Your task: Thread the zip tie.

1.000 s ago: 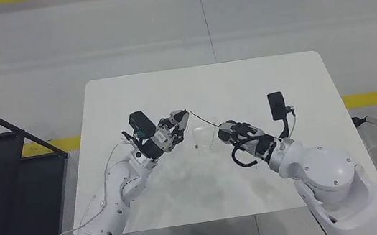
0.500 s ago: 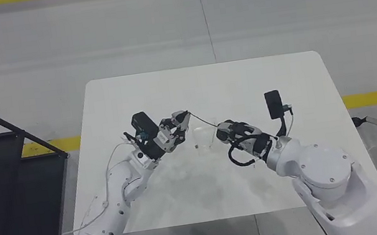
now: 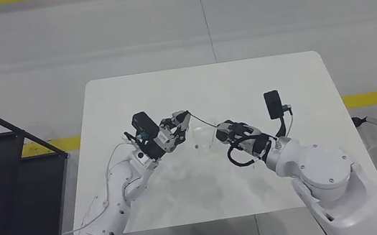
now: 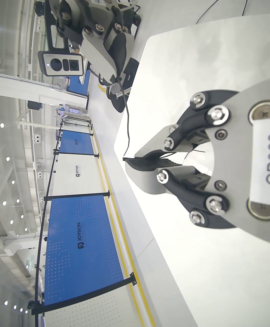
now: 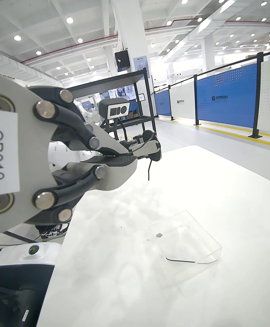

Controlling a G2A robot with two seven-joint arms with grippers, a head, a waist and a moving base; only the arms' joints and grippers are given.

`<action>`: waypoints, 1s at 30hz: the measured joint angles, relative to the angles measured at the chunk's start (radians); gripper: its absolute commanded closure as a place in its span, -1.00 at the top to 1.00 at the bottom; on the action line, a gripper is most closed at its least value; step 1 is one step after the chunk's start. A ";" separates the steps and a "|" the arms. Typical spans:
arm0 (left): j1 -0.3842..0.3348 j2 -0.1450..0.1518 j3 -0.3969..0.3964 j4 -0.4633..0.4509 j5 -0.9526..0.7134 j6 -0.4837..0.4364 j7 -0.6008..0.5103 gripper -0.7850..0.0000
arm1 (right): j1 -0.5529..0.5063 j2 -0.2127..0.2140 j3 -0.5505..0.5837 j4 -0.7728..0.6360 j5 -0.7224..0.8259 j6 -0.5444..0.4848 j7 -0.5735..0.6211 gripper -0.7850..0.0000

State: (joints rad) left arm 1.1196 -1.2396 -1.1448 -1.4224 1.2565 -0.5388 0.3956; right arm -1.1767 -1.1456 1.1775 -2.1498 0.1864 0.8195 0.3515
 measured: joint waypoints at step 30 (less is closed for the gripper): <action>0.003 -0.003 -0.004 -0.004 0.005 -0.001 -0.004 -1.00 | 0.009 -0.004 -0.001 0.008 0.008 0.008 0.002 -1.00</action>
State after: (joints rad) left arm 1.1231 -1.2428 -1.1485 -1.4268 1.2612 -0.5398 0.3915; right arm -1.1679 -1.1501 1.1769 -2.1413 0.1941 0.8272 0.3539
